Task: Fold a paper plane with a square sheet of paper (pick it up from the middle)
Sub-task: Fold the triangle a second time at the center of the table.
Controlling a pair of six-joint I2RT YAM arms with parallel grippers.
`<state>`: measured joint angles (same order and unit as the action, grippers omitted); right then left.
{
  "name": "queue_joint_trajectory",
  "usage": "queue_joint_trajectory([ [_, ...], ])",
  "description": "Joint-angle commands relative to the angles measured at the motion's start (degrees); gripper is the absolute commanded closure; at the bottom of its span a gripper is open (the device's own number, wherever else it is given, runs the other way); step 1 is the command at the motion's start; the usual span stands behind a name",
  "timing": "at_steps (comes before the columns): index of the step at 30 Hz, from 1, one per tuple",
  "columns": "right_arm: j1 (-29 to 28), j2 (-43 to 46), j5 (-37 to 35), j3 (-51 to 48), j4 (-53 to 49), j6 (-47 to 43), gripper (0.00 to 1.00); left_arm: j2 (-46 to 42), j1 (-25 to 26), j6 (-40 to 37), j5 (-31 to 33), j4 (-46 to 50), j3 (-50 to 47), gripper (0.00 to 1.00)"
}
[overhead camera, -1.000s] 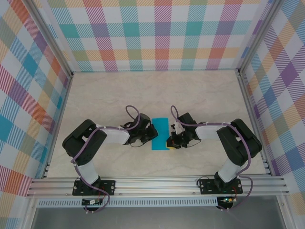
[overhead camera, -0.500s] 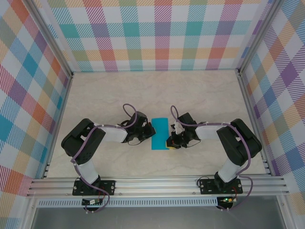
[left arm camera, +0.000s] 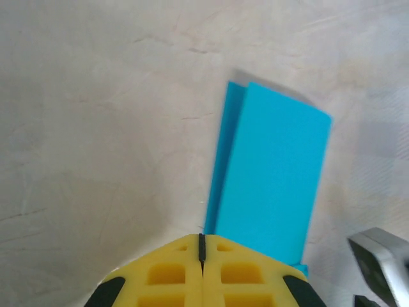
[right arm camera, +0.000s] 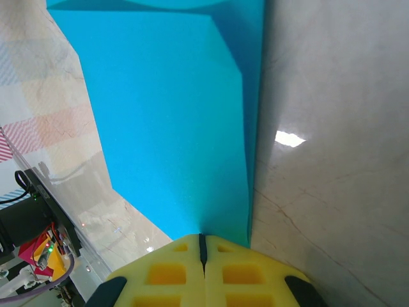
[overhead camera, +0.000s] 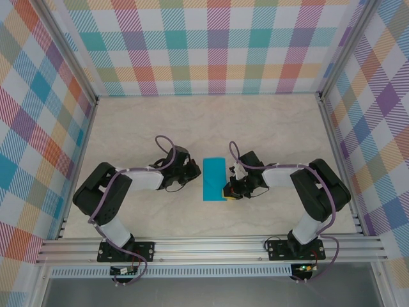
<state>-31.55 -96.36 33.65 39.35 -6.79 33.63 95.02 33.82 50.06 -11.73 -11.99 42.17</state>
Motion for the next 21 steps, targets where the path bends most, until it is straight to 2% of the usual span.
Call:
queue_joint_trajectory([
  [1,0.0,-2.9,-5.4,-1.3,-4.7,-0.7,1.00,-4.1,0.7,-1.0,-0.5,2.0,0.7,1.00],
  [9,0.0,-3.6,-5.2,-0.7,-4.3,-0.3,1.00,-1.7,6.0,0.4,-3.6,-0.3,0.8,1.00],
  [14,0.0,-3.6,-5.0,-0.7,-4.3,-0.5,1.00,2.6,7.0,1.3,-4.5,-3.6,0.8,1.00],
  [18,0.0,-3.0,-5.0,-0.7,-4.7,-0.4,1.00,5.6,7.2,2.3,-3.7,-4.6,0.5,1.00],
  [21,0.0,-2.4,-4.5,-0.1,-5.3,-0.4,1.00,6.2,7.2,2.3,-1.3,-1.1,0.8,1.00],
])
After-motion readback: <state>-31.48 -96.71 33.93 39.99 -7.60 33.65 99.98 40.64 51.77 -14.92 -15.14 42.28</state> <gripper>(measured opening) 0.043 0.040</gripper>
